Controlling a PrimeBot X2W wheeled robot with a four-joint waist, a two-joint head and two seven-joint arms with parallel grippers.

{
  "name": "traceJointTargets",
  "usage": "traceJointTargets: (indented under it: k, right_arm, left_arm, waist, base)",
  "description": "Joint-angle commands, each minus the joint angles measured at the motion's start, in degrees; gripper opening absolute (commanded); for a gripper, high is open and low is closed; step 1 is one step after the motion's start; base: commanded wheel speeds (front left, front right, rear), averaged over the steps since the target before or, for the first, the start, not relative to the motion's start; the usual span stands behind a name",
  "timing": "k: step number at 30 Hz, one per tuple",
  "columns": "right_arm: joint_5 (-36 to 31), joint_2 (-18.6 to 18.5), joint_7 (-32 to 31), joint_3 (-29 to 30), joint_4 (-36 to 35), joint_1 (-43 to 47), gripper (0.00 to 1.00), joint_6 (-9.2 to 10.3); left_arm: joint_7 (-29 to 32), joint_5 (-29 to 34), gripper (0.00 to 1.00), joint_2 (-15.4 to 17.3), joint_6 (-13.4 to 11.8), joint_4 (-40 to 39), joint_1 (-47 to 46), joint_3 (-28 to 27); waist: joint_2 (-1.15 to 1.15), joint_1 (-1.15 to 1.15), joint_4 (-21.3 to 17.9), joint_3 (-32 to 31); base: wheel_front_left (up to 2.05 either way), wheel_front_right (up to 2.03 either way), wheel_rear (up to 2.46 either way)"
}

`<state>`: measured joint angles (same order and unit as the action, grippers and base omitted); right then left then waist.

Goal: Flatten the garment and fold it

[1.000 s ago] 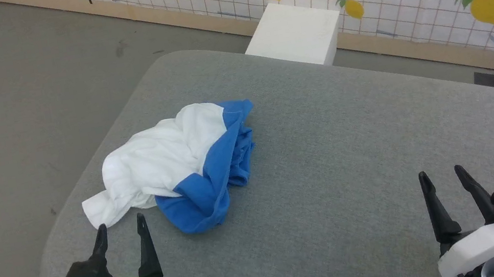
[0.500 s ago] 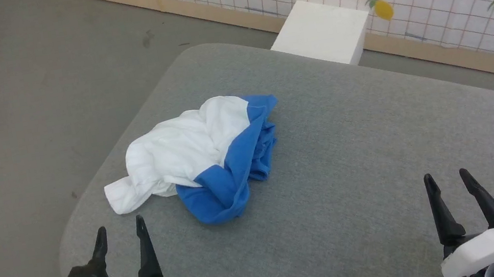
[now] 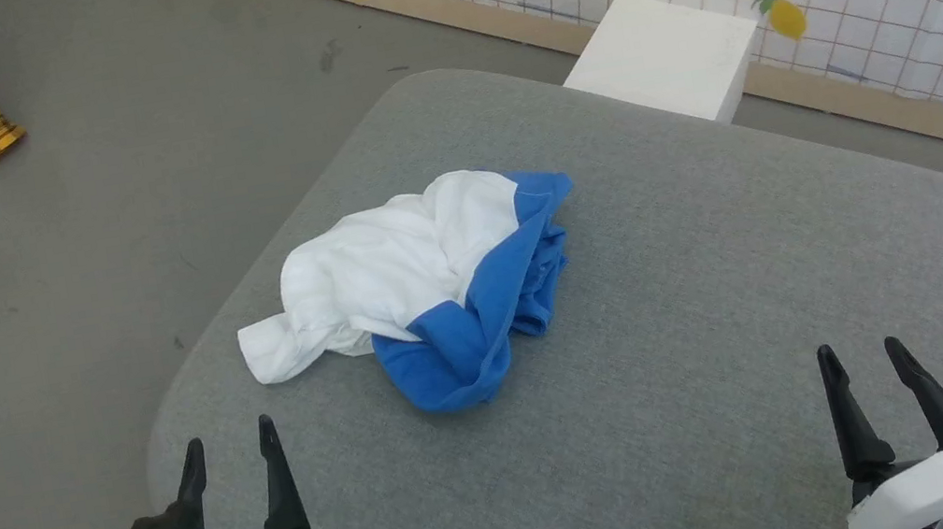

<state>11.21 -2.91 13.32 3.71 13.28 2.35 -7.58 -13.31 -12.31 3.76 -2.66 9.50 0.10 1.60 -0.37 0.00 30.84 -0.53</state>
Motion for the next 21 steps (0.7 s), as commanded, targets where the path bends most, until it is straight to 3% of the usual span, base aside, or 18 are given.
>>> traceJointTargets:
  k: [1, 21]
  right_arm:
    - [0.7, 0.0, 0.7, 0.3, 0.4, 0.5, 1.0, 0.08]
    - [0.1, 0.0, 1.7, 0.7, 1.1, 0.0, 1.0, 0.09]
  left_arm:
    - [-0.8, -0.6, 1.0, 0.3, -0.5, 0.4, 1.1, 0.1]
    - [-1.7, 0.6, 1.0, 1.3, -0.6, 1.6, -0.2, 1.3]
  waist:
    - [0.35, 0.0, 0.5, 0.2]
    - [0.37, 0.0, 1.0, 1.0]
  base:
    - [0.0, 0.0, 0.0]
    - [0.0, 0.0, 0.0]
